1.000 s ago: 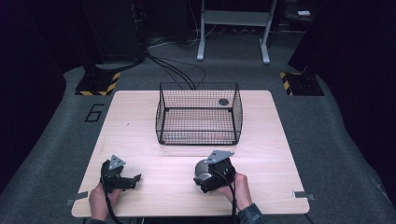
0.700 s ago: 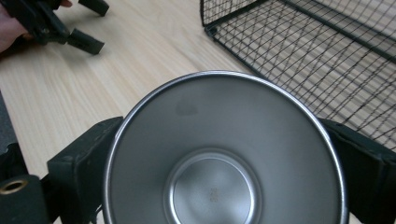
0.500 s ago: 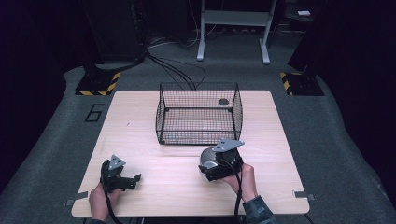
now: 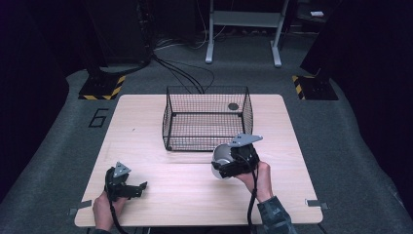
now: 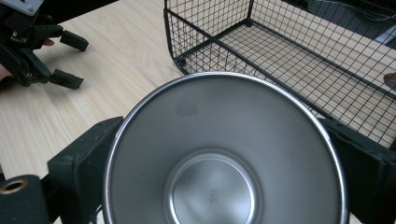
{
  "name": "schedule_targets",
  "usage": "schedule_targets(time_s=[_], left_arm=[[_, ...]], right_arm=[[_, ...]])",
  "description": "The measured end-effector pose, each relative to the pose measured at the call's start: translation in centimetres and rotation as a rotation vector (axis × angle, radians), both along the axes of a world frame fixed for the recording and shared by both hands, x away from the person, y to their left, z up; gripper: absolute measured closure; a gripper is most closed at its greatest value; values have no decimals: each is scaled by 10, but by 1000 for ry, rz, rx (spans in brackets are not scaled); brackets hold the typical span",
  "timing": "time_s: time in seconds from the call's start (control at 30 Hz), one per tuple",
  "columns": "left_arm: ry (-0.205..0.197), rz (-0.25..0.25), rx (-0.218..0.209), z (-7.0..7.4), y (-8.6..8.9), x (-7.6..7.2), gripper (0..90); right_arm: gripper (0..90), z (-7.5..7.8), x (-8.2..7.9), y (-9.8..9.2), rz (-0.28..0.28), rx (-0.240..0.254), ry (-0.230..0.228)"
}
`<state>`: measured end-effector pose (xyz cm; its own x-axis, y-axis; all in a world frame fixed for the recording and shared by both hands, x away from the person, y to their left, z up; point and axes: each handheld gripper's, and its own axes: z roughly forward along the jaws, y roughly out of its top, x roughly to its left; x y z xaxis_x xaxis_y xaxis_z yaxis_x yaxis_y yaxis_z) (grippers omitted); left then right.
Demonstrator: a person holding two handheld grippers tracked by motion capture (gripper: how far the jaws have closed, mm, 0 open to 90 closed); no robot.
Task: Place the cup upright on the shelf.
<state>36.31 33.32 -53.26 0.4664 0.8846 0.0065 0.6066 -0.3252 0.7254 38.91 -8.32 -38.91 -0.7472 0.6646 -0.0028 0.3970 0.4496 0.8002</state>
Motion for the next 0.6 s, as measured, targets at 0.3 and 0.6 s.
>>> schedule_targets(time_s=[0.3, 0.6], left_arm=[[0, 1, 0, 0, 0, 0, 5], [0, 1, 0, 0, 0, 0, 4]], right_arm=[[61, 18, 13, -1, -12, 11, -9], [61, 31, 24, 3, -6, 6, -18]])
